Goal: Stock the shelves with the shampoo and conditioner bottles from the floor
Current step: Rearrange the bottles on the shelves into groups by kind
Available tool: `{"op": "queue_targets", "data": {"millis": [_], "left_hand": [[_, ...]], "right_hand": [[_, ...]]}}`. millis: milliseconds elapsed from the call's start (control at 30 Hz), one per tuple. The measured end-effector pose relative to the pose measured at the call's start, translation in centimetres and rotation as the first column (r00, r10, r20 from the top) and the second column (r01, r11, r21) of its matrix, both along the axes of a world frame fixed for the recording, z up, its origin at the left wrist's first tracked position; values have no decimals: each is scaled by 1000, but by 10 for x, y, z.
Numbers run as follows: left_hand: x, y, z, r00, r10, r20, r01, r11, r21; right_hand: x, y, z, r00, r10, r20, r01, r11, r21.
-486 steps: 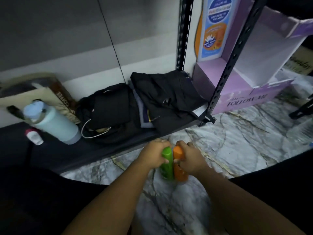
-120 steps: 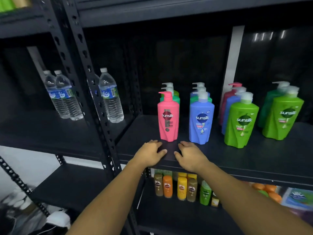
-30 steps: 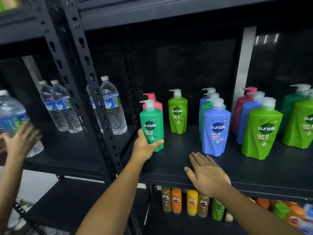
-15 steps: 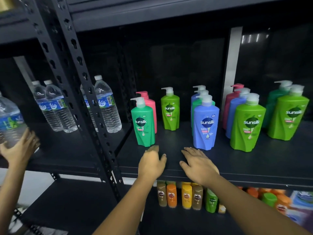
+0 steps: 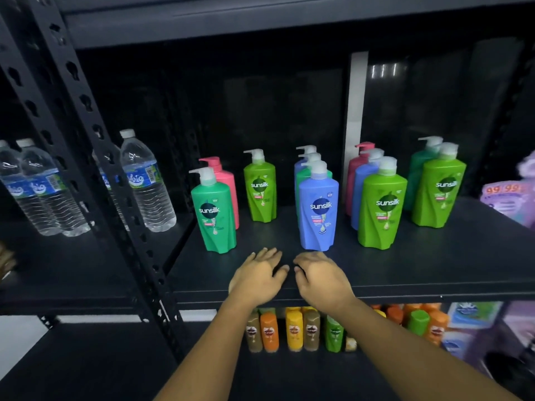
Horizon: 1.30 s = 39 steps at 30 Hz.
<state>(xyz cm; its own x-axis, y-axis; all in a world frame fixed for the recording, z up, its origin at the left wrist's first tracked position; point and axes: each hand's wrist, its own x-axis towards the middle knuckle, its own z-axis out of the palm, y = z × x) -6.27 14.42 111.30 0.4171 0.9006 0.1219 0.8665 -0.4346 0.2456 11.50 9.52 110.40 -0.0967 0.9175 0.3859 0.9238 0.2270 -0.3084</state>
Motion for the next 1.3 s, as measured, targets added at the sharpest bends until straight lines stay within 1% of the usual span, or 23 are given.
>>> {"op": "queue_targets", "data": {"millis": [67, 167, 200, 267, 333, 367, 400, 467, 533, 600, 667, 800, 900, 1000, 1067, 1133, 1167, 1200, 1267, 1300], "left_hand": [[1, -2, 2, 998, -5, -57, 5, 1000, -4], [3, -4, 4, 993, -22, -119, 20, 1000, -19], [3, -5, 4, 991, -23, -132, 21, 1000, -22], [4, -5, 4, 989, -20, -147, 15, 999, -31], [4, -4, 4, 988, -13, -153, 7, 999, -38], [4, -5, 4, 988, -10, -154, 4, 999, -40], [4, -5, 4, 988, -7, -154, 1, 999, -42], [5, -7, 5, 989, -3, -150, -3, 999, -40], [5, -8, 6, 989, 3, -146, -7, 999, -31], [5, -10, 6, 990, 5, -141, -8, 1000, -21], [5, -10, 5, 991, 10, -137, -12, 1000, -19], [5, -7, 1, 991, 8, -131, -8, 1000, -1], [4, -6, 1, 992, 10, -123, -9, 1000, 11], [5, -7, 2, 995, 11, -99, -11, 1000, 3], [5, -11, 4, 999, 36, -18, -36, 999, -28], [4, -13, 7, 983, 108, 147, -93, 990, -108], [2, -14, 9, 956, 150, 252, -111, 980, -163], [0, -13, 8, 908, 178, 380, -103, 972, -211], [-5, -11, 6, 753, 202, 627, -39, 964, -263], [-8, -12, 7, 678, 201, 707, 0, 962, -273]], "right_hand": [[12, -11, 0, 996, -63, 57, 61, 998, 35], [39, -28, -2, 974, -206, 95, 204, 978, 29], [49, -33, -1, 962, -255, 97, 253, 967, 29], [71, -39, 2, 936, -349, 47, 349, 937, -2], [92, -37, 5, 909, -412, -66, 410, 911, -44], [100, -34, 7, 888, -428, -168, 425, 904, -53], [106, -31, 10, 850, -432, -301, 437, 898, -57], [114, -22, 19, 714, -429, -554, 464, 882, -84], [121, -10, 29, 591, -439, -677, 466, 871, -157], [129, 6, 36, 530, -427, -733, 436, 878, -197], [136, 18, 36, 521, -382, -763, 394, 901, -181], [144, 26, 27, 543, -347, -765, 353, 921, -168], [147, 21, 25, 577, -343, -742, 330, 928, -173], [139, -1, 30, 621, -318, -717, 265, 945, -189], [123, -21, 33, 677, -293, -675, 223, 956, -191], [102, -35, 33, 714, -249, -655, 174, 968, -178], [89, -40, 31, 726, -218, -653, 145, 976, -165], [76, -41, 29, 735, -186, -652, 113, 982, -152], [47, -39, 24, 754, -128, -644, 47, 989, -143], [32, -36, 23, 763, -107, -637, 21, 990, -141]]}}
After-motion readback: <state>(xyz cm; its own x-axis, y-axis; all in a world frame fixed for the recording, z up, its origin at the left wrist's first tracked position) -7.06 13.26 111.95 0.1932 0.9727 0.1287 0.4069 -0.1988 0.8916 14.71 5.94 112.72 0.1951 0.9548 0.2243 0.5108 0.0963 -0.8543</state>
